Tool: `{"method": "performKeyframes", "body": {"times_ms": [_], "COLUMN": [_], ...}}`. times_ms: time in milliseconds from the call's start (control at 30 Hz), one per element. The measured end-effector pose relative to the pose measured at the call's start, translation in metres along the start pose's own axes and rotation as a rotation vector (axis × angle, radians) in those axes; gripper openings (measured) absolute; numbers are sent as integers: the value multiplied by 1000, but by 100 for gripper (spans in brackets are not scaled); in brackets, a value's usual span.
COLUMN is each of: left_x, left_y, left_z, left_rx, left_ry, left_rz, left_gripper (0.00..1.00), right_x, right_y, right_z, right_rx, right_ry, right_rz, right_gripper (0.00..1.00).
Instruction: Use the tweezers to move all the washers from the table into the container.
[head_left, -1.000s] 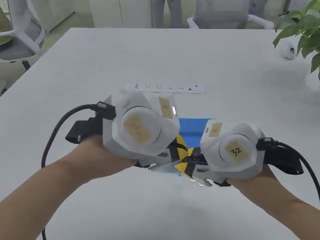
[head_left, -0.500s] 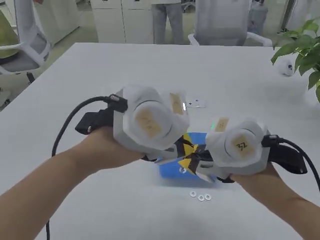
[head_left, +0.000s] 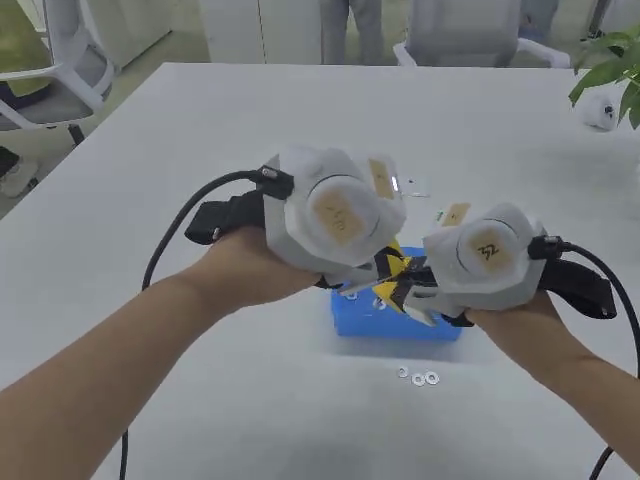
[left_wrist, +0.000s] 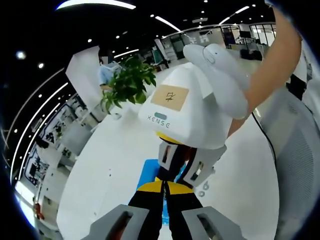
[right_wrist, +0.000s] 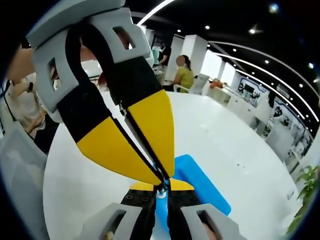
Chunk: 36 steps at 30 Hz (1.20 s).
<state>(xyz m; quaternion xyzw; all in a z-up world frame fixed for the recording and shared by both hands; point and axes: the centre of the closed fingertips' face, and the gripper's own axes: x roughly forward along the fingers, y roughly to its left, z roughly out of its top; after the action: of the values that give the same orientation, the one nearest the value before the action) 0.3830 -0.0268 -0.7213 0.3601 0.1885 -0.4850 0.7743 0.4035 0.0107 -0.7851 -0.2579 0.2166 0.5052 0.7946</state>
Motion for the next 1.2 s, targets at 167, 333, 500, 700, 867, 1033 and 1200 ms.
{"method": "performKeyframes", "body": {"times_ms": [167, 333, 500, 700, 867, 1033, 1200], "left_x": [13, 25, 33, 38, 41, 43, 47], "left_y": [5, 4, 2, 3, 2, 4, 5], "left_z": [-7, -16, -24, -28, -29, -29, -29], "left_rx": [-19, -32, -47, -67, -59, -64, -67], "left_ry": [13, 22, 33, 35, 38, 37, 41], "left_rz": [-7, -15, -29, -32, -30, -21, -19], "left_gripper": [0, 0, 0, 0, 0, 0, 0], "right_x": [9, 20, 27, 31, 32, 32, 34], "right_y": [-6, -7, -6, -7, -9, -10, -14], "right_z": [-8, -21, -30, -34, -37, -38, -39], "right_rx": [27, 51, 78, 74, 85, 90, 116], "right_ry": [8, 35, 51, 65, 67, 69, 68], "right_rz": [7, 13, 33, 38, 38, 33, 26], "right_gripper": [3, 3, 3, 3, 3, 4, 4]}}
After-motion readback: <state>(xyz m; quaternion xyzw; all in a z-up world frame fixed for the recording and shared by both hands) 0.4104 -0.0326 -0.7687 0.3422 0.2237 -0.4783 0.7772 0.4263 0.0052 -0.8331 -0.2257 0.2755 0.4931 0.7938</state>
